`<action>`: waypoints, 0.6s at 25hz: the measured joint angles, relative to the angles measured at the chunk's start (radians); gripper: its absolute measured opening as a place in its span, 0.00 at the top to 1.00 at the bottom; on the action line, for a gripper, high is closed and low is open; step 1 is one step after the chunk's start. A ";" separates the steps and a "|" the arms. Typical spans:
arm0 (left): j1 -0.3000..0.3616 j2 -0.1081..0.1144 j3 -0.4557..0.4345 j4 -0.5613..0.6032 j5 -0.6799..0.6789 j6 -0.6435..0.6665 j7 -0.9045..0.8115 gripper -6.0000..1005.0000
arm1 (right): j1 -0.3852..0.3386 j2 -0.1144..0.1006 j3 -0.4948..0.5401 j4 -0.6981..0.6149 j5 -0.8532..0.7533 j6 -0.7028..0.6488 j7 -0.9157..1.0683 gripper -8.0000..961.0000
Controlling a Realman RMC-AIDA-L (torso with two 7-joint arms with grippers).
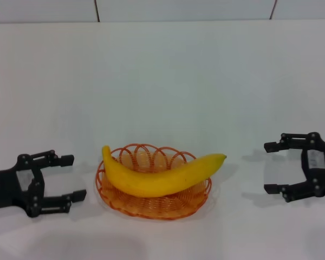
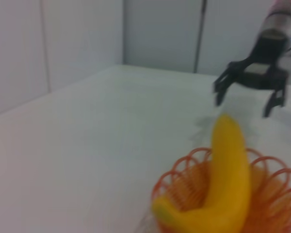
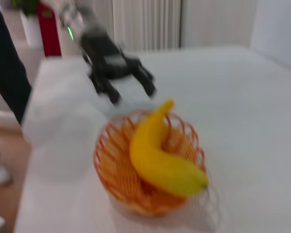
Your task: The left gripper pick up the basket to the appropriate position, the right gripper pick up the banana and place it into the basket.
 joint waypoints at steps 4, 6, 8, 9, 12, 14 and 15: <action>0.027 0.000 -0.012 0.000 -0.009 0.064 0.079 0.18 | -0.004 0.014 0.005 0.004 -0.007 0.027 -0.023 0.09; 0.034 0.000 -0.019 -0.001 -0.011 0.069 0.092 0.18 | -0.005 0.014 0.017 0.008 -0.005 0.023 -0.028 0.08; 0.033 0.001 -0.026 -0.001 -0.008 0.069 0.097 0.18 | -0.003 0.014 0.030 0.010 -0.007 0.019 -0.028 0.08; 0.032 0.001 -0.027 -0.001 -0.007 0.069 0.097 0.18 | -0.002 0.014 0.033 0.010 -0.008 0.018 -0.028 0.08; 0.027 0.001 -0.027 -0.001 -0.006 0.064 0.096 0.18 | 0.000 0.014 0.036 0.010 -0.008 0.017 -0.029 0.08; 0.026 0.001 -0.027 -0.001 -0.008 0.057 0.094 0.18 | 0.001 0.013 0.037 0.010 -0.009 0.017 -0.029 0.08; 0.026 0.001 -0.027 -0.001 -0.008 0.057 0.094 0.18 | 0.001 0.013 0.037 0.010 -0.009 0.017 -0.029 0.08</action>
